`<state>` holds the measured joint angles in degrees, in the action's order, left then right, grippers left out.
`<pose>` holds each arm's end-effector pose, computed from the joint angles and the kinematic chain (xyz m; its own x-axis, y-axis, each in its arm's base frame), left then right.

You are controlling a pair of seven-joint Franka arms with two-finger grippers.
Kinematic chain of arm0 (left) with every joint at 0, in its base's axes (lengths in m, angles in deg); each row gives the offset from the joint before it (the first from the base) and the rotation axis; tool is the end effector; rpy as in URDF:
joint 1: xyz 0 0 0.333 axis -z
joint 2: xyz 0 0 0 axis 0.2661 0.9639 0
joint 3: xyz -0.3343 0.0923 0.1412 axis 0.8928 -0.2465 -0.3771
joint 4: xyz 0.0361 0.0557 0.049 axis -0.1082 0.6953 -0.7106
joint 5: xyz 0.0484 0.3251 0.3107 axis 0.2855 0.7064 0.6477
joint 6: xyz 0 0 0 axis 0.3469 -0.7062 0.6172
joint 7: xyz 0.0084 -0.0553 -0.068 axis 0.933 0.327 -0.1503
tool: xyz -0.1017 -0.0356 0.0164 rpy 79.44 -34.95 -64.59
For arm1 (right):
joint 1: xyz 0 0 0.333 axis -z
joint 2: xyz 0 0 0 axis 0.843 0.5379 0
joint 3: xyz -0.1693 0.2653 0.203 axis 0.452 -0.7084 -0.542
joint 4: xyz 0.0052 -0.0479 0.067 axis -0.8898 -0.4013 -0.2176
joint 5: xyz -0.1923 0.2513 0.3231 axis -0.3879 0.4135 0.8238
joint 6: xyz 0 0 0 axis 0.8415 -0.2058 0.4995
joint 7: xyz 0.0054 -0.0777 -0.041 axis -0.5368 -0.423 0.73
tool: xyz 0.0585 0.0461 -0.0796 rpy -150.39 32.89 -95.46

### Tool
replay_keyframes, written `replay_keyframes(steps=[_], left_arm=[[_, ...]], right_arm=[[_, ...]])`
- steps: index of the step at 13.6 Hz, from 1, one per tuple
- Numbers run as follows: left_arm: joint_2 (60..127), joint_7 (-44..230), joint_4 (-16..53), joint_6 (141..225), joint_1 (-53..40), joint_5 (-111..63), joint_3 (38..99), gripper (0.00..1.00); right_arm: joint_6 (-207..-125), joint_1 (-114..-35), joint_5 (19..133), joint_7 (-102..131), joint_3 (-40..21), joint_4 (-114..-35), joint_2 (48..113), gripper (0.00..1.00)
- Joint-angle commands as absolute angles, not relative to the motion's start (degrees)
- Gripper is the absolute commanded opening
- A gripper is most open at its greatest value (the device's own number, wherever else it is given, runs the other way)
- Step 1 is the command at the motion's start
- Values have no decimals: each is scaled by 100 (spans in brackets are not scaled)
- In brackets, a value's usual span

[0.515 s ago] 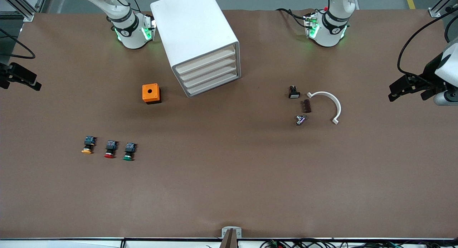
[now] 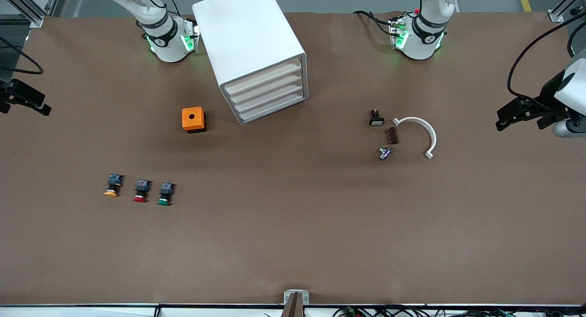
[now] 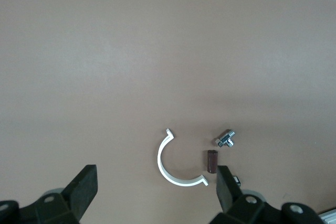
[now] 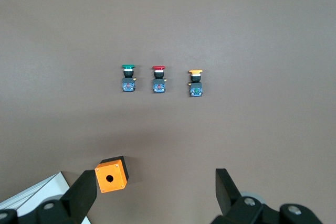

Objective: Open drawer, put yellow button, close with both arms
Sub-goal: 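Move the left gripper toward the white cabinet's top drawer handle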

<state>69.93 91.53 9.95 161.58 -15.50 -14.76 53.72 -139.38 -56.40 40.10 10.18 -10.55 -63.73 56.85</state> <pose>0.6356 -0.0387 0.6613 0.9988 0.0211 0.0439 0.0209 -0.9998 0.0063 0.6088 -0.0572 0.7053 0.9960 -0.0853 0.0272 -0.0849 -0.9963 -0.0157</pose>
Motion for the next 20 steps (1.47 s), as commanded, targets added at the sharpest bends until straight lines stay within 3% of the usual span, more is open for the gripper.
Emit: replay_keyframes(steps=[1, 10, 16, 20], left_arm=[[7013, 9153, 1002, 15828, -1587, -1718, 5423, 100], [7943, 7959, 1169, 14746, -1499, -3124, 5563, 100], [8910, 6561, 1178, 14754, -1499, -4626, 5985, 100], [9253, 5586, 1731, 15025, -1430, -5735, 6372, 100]], right_arm=[[-13858, -5614, 3947, 1038, -1070, -6230, 5744, 100], [-13858, -5605, 3956, 1055, -1070, -6230, 5753, 100], [-13858, -5605, 3947, 1046, -1061, -6230, 5744, 100], [-13849, -5571, 3938, 1055, -1052, -6230, 5744, 100]])
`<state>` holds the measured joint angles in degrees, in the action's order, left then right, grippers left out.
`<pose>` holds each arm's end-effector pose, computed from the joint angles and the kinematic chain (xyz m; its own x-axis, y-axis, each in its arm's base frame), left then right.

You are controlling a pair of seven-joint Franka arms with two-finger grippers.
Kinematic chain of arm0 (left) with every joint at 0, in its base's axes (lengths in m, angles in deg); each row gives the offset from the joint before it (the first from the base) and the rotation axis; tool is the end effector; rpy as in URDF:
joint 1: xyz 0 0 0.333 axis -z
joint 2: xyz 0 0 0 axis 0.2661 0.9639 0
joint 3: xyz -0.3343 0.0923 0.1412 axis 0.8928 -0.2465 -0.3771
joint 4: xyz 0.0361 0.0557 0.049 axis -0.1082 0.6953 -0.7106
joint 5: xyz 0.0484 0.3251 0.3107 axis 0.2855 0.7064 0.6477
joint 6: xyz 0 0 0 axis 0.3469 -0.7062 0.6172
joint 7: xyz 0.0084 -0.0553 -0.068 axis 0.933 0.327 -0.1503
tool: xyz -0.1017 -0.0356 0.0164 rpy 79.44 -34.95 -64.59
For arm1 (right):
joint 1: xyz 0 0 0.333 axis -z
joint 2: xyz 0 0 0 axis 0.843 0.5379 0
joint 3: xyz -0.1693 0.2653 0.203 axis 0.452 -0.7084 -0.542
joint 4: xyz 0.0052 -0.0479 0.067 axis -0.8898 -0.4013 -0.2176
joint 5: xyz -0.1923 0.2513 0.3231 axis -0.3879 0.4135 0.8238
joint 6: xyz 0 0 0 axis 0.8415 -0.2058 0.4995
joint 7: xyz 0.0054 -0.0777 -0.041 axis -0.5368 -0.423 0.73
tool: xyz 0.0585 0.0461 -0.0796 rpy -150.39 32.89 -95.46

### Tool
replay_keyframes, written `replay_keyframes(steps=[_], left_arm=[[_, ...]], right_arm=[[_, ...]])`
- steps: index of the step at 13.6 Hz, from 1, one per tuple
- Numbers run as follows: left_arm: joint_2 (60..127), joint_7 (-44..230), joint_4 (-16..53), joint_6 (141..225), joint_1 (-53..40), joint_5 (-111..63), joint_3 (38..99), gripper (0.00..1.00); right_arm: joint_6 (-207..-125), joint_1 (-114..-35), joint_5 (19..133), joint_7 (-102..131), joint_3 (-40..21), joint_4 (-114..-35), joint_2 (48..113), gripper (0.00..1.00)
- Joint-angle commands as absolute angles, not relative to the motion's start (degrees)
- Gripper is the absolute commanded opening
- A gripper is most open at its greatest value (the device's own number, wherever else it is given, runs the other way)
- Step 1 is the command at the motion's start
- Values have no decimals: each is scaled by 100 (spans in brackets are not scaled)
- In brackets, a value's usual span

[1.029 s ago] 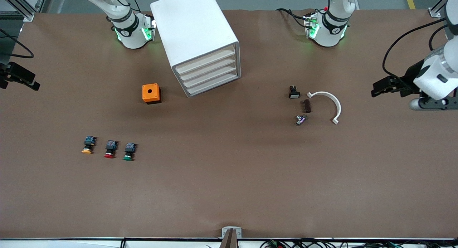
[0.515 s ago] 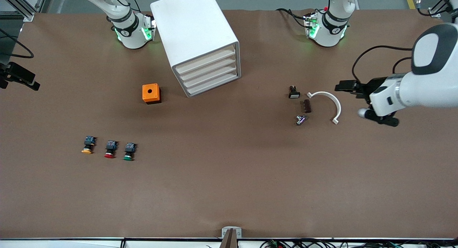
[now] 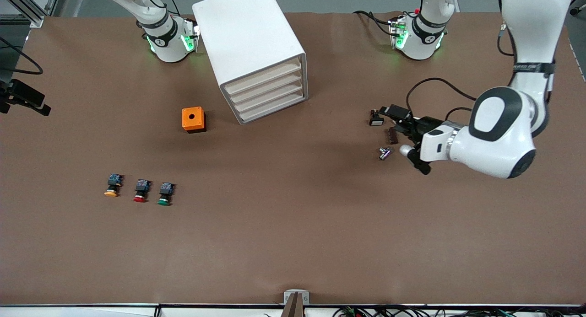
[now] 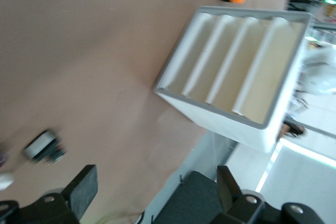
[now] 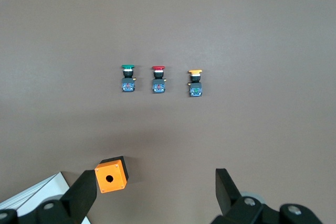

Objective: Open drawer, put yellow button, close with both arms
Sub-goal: 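Grasp the top drawer edge with the left gripper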

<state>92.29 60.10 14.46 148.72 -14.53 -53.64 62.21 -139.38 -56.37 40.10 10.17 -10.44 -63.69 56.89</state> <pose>0.6454 -0.2089 0.3877 0.7547 -0.6157 -0.2265 -0.2145 -0.5579 0.8017 0.6089 -0.0586 0.7053 0.9958 -0.0879 0.0272 -0.0875 -0.9960 -0.0156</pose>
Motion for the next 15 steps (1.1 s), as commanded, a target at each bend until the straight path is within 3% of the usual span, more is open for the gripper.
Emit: replay_keyframes(steps=[1, 9, 15], left_arm=[[9402, 5567, 1741, 15088, -1316, -5832, 6468, 100], [10379, 4846, 2013, 15449, -95, -8019, 6496, 100], [10414, 4811, 2004, 16028, 671, -8619, 6487, 79]], right_arm=[[-13858, -5535, 3947, 1064, -1061, -6230, 5744, 100], [-13850, -5535, 3947, 1064, -1061, -6222, 5744, 100], [-13849, -5509, 3947, 1064, -1061, -6169, 5744, 100]])
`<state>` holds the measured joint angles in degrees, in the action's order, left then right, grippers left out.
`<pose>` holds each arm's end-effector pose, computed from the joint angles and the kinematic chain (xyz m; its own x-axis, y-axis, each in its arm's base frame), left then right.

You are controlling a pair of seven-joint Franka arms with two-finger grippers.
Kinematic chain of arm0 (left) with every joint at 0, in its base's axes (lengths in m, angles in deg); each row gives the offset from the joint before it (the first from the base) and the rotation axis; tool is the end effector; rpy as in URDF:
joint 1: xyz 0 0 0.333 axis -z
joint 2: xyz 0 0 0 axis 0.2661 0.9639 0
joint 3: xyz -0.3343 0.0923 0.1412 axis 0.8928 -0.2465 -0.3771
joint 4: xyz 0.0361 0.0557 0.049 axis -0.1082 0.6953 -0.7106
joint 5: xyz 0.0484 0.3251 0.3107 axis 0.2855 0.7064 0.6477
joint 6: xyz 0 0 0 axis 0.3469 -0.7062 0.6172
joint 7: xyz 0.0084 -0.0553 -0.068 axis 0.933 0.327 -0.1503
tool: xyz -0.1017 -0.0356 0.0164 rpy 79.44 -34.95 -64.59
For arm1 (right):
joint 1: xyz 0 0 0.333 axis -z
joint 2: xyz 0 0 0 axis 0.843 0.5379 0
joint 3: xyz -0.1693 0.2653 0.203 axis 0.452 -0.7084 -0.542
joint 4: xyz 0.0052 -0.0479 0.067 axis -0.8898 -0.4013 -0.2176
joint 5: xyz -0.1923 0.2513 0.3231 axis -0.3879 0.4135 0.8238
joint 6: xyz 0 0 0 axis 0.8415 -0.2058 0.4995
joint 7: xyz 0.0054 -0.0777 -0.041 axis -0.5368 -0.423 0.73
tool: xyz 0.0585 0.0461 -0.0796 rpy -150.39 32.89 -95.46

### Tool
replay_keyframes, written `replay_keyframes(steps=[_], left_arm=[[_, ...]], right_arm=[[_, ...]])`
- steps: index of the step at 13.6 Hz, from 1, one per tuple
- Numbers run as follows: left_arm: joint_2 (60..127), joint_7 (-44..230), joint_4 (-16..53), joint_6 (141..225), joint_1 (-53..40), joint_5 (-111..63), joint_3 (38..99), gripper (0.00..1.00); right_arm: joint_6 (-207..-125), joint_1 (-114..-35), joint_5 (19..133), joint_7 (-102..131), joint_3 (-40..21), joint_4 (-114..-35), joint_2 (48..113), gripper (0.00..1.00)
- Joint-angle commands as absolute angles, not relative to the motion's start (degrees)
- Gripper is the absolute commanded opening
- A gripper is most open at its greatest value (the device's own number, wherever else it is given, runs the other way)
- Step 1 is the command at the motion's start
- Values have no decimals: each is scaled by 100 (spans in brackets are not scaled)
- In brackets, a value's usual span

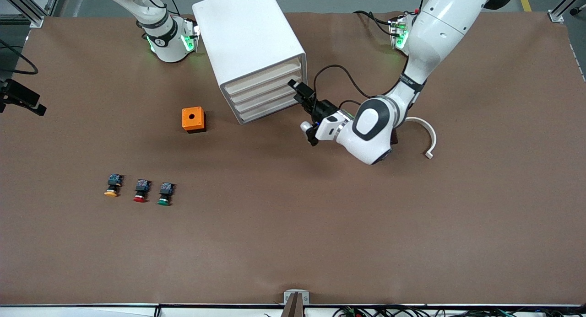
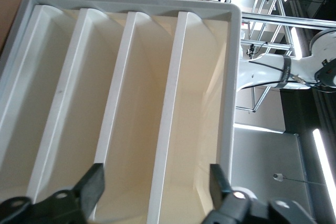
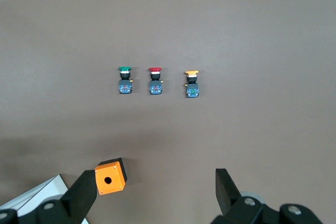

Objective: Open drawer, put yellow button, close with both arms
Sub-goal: 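Grasp the top drawer edge with the left gripper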

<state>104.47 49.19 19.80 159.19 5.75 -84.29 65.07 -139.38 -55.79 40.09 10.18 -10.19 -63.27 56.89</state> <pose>0.5166 -0.4734 0.2498 0.7011 -0.7002 -0.1349 0.0023 -0.1869 0.9824 0.6080 -0.0675 0.7092 0.9942 -0.1021 0.0345 -0.1016 -0.9947 -0.0154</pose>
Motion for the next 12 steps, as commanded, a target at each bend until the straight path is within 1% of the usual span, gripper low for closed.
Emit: replay_keyframes(steps=[1, 4, 7, 9, 10, 12], left_arm=[[10467, 4802, 2004, 16107, 715, -8724, 6496, 77], [10546, 4636, 2013, 16362, 1004, -9049, 6496, 72], [10616, 4442, 2040, 16494, 1251, -9480, 6496, 70], [10625, 4398, 2083, 16670, 1409, -9673, 6496, 68], [10625, 4380, 2092, 16705, 1453, -9752, 6496, 63], [10617, 4389, 2092, 16775, 1515, -9806, 6496, 57]], right_arm=[[-13849, -5500, 3947, 1064, -1061, -6160, 5744, 100], [-13849, -5412, 3947, 1064, -1061, -6160, 5744, 100], [-13797, -5395, 3930, 1073, -1061, -6177, 5753, 100], [-13674, -5324, 3903, 1064, -1061, -6178, 5753, 100], [-13700, -5289, 3895, 1073, -1061, -6178, 5753, 100], [-13779, -5219, 3894, 1073, -1061, -6186, 5989, 100]])
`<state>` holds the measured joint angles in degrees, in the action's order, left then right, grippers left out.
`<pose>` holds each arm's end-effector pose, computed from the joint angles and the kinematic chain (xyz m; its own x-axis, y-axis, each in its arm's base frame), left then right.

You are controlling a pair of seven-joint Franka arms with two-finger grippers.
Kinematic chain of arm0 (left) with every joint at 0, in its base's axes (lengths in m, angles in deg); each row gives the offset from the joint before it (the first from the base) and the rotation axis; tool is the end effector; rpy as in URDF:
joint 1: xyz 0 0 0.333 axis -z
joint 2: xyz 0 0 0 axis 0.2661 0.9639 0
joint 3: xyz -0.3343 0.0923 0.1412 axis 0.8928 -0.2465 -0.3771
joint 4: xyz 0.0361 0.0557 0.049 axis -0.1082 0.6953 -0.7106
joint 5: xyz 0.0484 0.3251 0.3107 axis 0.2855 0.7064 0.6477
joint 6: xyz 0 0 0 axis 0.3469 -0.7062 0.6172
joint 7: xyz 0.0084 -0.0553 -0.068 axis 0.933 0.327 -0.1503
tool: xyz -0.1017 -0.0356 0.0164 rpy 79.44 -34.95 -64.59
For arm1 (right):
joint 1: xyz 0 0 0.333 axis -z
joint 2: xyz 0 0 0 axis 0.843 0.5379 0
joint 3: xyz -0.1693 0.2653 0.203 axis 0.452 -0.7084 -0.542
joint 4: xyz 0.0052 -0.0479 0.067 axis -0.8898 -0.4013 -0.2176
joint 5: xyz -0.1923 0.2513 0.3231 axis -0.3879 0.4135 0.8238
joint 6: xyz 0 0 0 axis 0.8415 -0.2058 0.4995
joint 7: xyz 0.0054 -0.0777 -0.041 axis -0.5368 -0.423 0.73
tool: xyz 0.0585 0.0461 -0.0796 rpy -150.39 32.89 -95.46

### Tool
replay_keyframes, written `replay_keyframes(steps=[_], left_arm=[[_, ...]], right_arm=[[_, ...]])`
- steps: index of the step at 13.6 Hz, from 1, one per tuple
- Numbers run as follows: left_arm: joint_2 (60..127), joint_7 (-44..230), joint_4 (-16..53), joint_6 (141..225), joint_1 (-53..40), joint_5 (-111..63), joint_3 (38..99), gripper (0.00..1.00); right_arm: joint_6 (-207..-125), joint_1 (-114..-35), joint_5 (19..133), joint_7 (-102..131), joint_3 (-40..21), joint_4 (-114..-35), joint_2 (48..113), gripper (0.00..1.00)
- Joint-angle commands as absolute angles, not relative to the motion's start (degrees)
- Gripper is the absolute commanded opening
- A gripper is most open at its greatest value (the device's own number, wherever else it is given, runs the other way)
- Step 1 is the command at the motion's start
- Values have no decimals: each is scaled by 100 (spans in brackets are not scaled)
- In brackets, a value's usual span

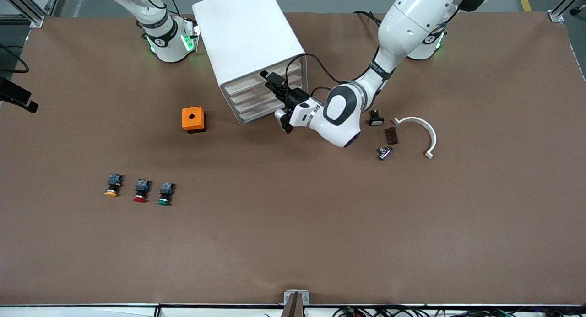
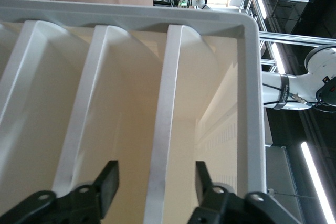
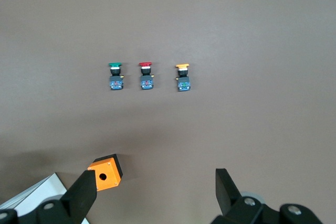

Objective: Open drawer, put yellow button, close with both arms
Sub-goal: 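Pull the drawer open with the left gripper while the right gripper reaches the yellow button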

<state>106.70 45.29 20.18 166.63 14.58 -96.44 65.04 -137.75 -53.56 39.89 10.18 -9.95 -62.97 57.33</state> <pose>0.4575 -0.5549 0.2264 0.7531 -0.6483 -0.1122 0.0412 -0.1238 0.9915 0.6043 -0.0937 0.7047 0.9895 -0.1447 0.0036 -0.1446 -0.9894 -0.0116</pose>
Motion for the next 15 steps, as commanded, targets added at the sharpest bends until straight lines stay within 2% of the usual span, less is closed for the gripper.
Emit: replay_keyframes(steps=[1, 2, 5, 6, 10, 15], left_arm=[[10617, 4389, 2092, 16785, 1507, -9806, 6496, 56], [10617, 4389, 2084, 16776, 1489, -9806, 6496, 50], [10617, 4406, 2075, 16776, 1471, -9806, 6496, 14], [10608, 4467, 2066, 16776, 1471, -9815, 6496, 7], [10616, 4520, 2022, 16741, 1454, -9815, 6496, 4], [10748, 4424, 1847, 16723, 1120, -9771, 6461, 8]], right_arm=[[-13814, -5201, 3886, 1073, -1061, -6221, 6077, 100], [-13814, -5166, 3886, 1073, -1061, -6230, 6244, 100], [-13884, -5043, 3807, 1082, -1061, -6283, 6859, 100], [-14041, -5008, 3763, 1090, -1061, -6387, 6974, 100], [-14806, -4999, 3710, 1090, -1061, -7090, 7036, 100], [-15701, -4788, 3692, 1618, -1061, -7372, 7598, 100]])
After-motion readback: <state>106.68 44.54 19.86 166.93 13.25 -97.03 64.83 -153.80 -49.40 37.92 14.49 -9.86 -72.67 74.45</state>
